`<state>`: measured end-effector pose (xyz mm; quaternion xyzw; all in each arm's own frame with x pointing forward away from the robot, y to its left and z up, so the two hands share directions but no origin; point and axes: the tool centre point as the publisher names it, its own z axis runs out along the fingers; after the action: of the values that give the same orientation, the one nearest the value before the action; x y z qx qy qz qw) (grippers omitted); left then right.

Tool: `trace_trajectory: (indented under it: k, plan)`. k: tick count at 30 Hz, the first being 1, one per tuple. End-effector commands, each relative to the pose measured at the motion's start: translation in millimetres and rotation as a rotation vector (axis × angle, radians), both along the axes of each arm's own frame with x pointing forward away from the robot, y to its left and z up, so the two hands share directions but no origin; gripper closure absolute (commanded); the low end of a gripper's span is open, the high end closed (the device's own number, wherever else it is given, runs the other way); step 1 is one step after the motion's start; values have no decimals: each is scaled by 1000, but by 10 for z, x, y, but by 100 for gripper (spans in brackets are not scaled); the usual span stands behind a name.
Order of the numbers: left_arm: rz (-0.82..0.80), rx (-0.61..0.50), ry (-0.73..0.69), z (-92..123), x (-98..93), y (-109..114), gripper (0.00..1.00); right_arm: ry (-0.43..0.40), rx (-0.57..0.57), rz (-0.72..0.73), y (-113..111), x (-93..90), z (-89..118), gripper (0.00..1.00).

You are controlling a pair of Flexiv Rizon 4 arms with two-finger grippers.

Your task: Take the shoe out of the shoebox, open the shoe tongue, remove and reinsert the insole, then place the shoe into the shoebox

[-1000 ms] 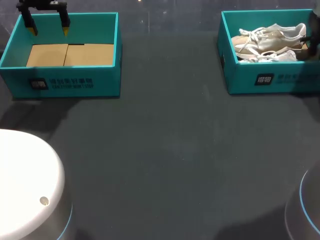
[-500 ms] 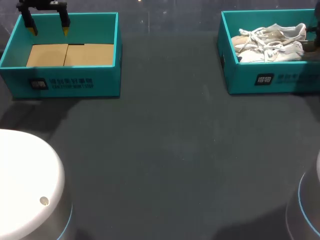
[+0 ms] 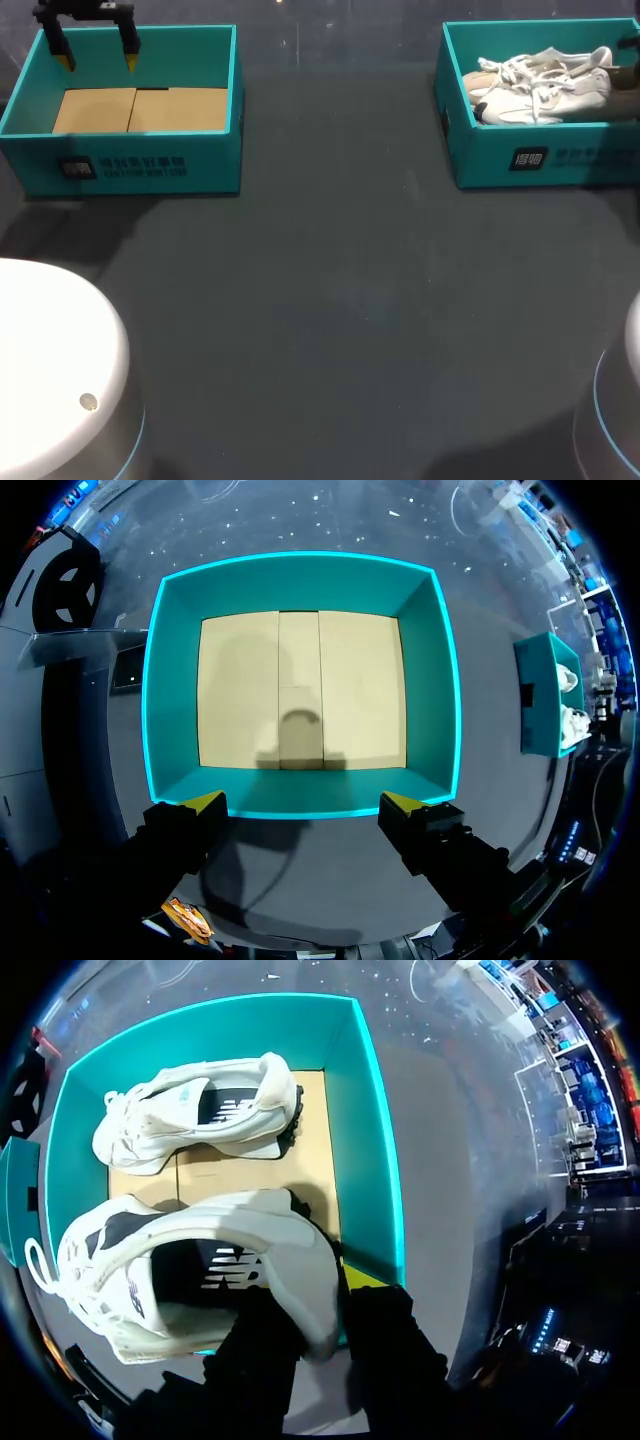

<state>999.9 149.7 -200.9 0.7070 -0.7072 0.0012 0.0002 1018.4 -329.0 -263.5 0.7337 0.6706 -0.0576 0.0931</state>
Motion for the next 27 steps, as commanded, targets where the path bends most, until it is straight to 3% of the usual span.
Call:
trace_trajectory:
  k: [1,5,16,27]
  plan:
    - [0,1,1,5,1,1,0,-2,-5,-5,0,4,126,100]
    - [0,1,1,5,1,1,0,-1,-15,-16,-16,33,242,100]
    - [0,1,1,5,1,1,0,-50,-67,-32,6,35,809,100]
    - [0,1,1,5,1,1,0,-62,-91,-55,-27,24,894,100]
